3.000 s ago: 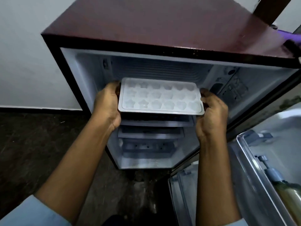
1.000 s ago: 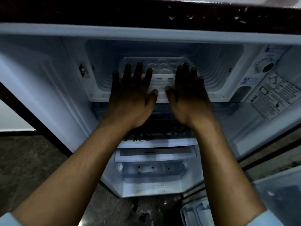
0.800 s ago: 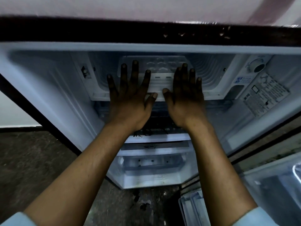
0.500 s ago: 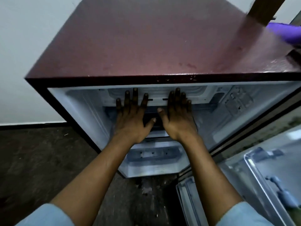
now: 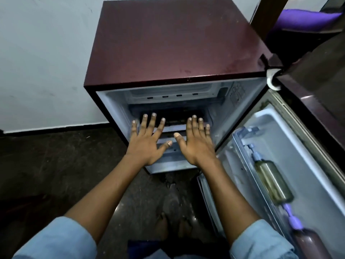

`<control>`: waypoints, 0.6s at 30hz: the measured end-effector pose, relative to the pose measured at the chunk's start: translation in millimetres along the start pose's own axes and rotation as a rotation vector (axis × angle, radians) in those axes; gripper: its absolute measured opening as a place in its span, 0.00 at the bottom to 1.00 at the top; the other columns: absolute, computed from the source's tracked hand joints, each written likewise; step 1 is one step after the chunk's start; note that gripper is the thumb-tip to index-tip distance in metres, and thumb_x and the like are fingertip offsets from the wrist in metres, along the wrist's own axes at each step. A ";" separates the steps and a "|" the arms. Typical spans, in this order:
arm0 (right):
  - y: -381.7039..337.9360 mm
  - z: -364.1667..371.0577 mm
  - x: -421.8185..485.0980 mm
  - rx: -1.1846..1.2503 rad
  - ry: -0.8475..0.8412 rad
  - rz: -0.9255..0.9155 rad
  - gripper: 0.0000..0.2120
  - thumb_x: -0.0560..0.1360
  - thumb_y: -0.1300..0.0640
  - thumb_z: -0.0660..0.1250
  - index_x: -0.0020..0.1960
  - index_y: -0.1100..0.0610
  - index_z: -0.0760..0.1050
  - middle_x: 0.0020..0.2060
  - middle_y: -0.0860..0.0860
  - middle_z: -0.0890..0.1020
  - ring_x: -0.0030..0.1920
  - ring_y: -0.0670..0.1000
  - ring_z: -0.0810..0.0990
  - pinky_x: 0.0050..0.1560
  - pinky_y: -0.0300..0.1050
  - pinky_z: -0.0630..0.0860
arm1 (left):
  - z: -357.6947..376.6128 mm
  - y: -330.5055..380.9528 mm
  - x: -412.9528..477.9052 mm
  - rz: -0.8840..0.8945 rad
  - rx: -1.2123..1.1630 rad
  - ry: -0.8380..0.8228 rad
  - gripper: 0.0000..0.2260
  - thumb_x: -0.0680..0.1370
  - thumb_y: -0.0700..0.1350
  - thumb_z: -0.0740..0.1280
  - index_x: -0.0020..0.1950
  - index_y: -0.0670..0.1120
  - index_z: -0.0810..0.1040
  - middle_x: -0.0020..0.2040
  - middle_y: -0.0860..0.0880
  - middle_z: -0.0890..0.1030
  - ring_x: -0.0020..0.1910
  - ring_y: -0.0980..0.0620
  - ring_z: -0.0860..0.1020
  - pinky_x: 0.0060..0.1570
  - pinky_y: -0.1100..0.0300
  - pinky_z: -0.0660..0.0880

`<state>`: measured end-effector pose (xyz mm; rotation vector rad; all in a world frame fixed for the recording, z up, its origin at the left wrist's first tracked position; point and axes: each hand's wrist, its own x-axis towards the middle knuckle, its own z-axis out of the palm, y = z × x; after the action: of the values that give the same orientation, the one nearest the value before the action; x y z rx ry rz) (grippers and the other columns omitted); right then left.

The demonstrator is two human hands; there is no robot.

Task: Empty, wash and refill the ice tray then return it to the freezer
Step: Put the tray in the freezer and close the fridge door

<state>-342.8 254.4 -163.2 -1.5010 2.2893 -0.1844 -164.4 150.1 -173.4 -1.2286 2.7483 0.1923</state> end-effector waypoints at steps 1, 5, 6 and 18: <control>-0.4 0.5 -11.0 0.008 0.008 -0.002 0.42 0.83 0.30 0.40 0.85 0.57 0.35 0.84 0.53 0.35 0.83 0.53 0.31 0.81 0.54 0.30 | 1.1 1.9 -9.5 0.012 0.011 0.023 0.39 0.79 0.75 0.39 0.84 0.58 0.32 0.85 0.48 0.34 0.84 0.43 0.33 0.79 0.35 0.33; -2.0 2.7 -51.7 -0.003 0.079 -0.026 0.44 0.82 0.28 0.40 0.84 0.57 0.33 0.83 0.54 0.33 0.82 0.54 0.29 0.80 0.53 0.28 | 4.8 5.9 -37.9 0.050 0.040 0.132 0.38 0.81 0.74 0.39 0.86 0.56 0.39 0.86 0.47 0.39 0.85 0.41 0.37 0.80 0.33 0.37; -2.3 1.2 -60.0 -0.006 0.094 -0.027 0.45 0.81 0.28 0.39 0.84 0.57 0.32 0.83 0.54 0.32 0.82 0.54 0.29 0.80 0.53 0.28 | 4.0 7.2 -43.3 0.061 0.037 0.148 0.38 0.81 0.74 0.39 0.86 0.56 0.41 0.87 0.47 0.40 0.85 0.41 0.38 0.80 0.33 0.38; 4.1 -43.2 -159.4 -0.018 0.175 0.160 0.45 0.80 0.26 0.36 0.83 0.55 0.29 0.81 0.51 0.28 0.79 0.52 0.22 0.78 0.52 0.24 | -33.8 43.9 -48.7 0.358 0.061 0.103 0.39 0.80 0.76 0.42 0.84 0.59 0.33 0.85 0.48 0.31 0.83 0.41 0.30 0.79 0.31 0.36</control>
<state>-308.0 395.6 -84.7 -1.3496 2.5421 -0.2598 -167.0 209.2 -129.2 -0.7431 3.0185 0.0791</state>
